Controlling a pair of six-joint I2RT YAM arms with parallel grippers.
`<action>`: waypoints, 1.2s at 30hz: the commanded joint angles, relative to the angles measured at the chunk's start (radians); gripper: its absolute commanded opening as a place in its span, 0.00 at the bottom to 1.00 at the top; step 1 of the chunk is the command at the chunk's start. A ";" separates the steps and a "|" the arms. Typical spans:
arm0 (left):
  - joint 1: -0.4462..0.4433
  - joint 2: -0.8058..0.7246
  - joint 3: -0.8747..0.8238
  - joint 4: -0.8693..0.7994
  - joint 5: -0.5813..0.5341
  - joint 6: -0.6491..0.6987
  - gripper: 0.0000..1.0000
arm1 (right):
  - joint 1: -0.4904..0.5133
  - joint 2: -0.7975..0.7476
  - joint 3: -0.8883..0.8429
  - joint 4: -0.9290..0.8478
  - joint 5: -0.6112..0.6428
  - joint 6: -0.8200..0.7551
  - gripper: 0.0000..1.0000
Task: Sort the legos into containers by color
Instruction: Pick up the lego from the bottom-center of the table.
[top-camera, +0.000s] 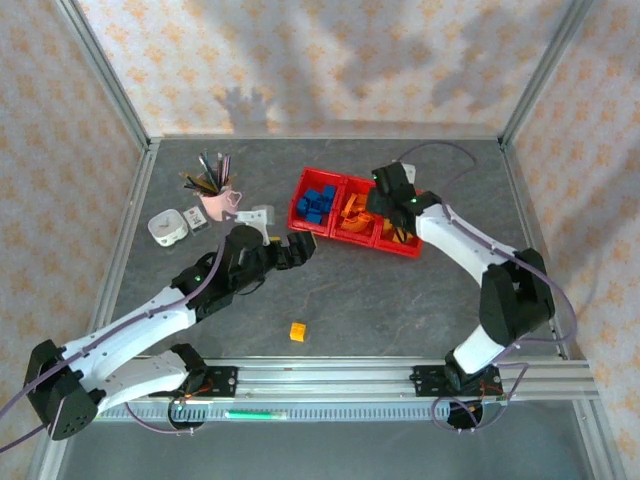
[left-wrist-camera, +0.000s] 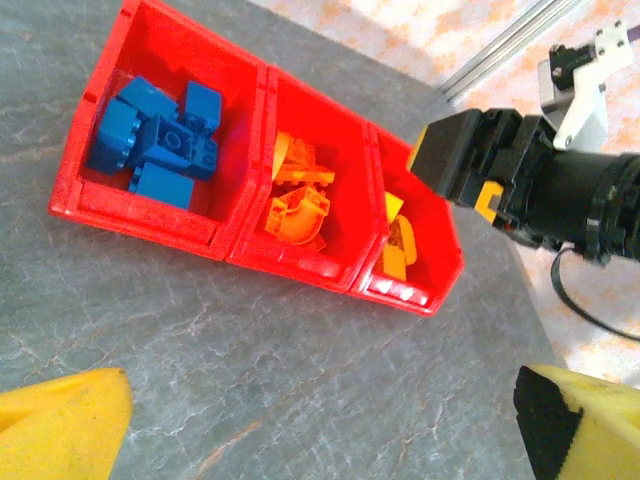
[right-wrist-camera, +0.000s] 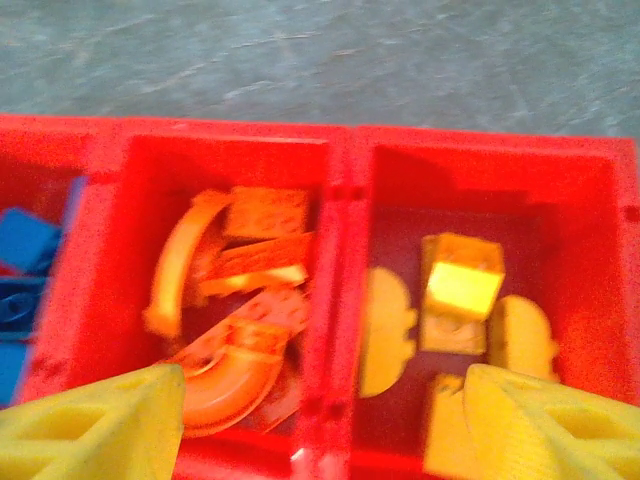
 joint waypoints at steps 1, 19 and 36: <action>0.009 -0.059 -0.028 -0.071 -0.049 -0.013 0.99 | 0.070 -0.041 -0.032 -0.083 0.018 0.071 0.77; 0.010 -0.423 -0.135 -0.439 -0.193 -0.163 0.99 | 0.641 0.104 -0.038 -0.128 0.030 0.460 0.89; 0.010 -0.529 -0.150 -0.546 -0.205 -0.223 0.99 | 0.831 0.269 -0.039 -0.135 -0.005 0.695 0.88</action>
